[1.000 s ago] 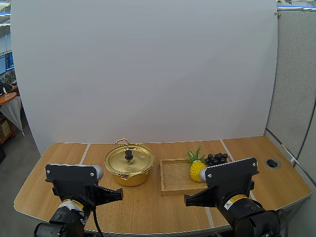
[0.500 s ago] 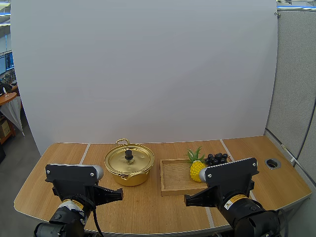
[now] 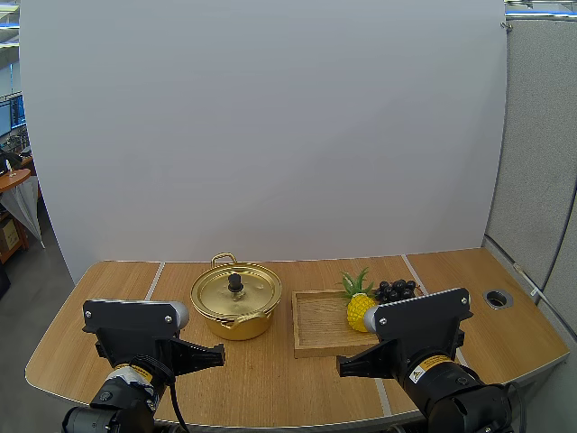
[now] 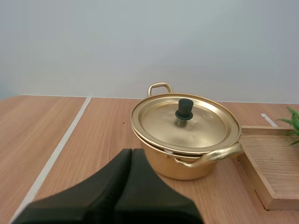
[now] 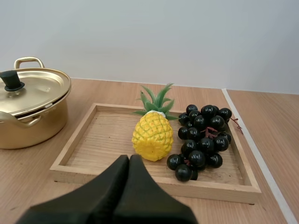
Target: Open the pot, put the pineapple inside, and close it
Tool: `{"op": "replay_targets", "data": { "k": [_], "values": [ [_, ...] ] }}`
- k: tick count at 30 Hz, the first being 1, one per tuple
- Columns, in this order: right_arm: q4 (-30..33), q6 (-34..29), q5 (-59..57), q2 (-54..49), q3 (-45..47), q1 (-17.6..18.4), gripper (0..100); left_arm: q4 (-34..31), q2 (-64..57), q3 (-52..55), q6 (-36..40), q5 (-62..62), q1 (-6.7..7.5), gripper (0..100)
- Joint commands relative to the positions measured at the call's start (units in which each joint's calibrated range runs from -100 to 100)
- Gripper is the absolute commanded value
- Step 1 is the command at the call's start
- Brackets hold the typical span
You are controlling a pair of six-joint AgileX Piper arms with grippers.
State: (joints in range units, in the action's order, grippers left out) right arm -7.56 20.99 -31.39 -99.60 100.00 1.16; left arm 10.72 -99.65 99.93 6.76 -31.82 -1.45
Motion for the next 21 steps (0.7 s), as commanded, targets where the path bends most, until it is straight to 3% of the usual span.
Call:
{"op": "replay_targets", "data": {
  "k": [1,4,9,18,21],
  "values": [
    [-0.44,0.2,4.06,-0.4,0.0,-0.3,0,-0.31,-0.35,0.07,0.36,0.28,0.14,0],
    [-0.21,0.2,4.22,-0.4,-0.94,-0.3,0,-2.04,-0.35,-1.94,0.2,0.06,0.14,0],
    [-0.69,0.2,-1.48,-0.4,-10.77,-0.3,0,-2.1,-0.35,-11.28,0.2,-0.16,0.14,0],
    [-0.69,0.2,-22.42,-0.4,-30.58,-0.3,0,-2.81,-0.35,-27.32,-1.02,-0.87,0.14,0],
    [-0.59,0.2,-28.23,-0.4,-35.58,-0.3,0,-2.81,-0.35,-32.51,-1.02,-9.34,0.14,0]
  ]
}}
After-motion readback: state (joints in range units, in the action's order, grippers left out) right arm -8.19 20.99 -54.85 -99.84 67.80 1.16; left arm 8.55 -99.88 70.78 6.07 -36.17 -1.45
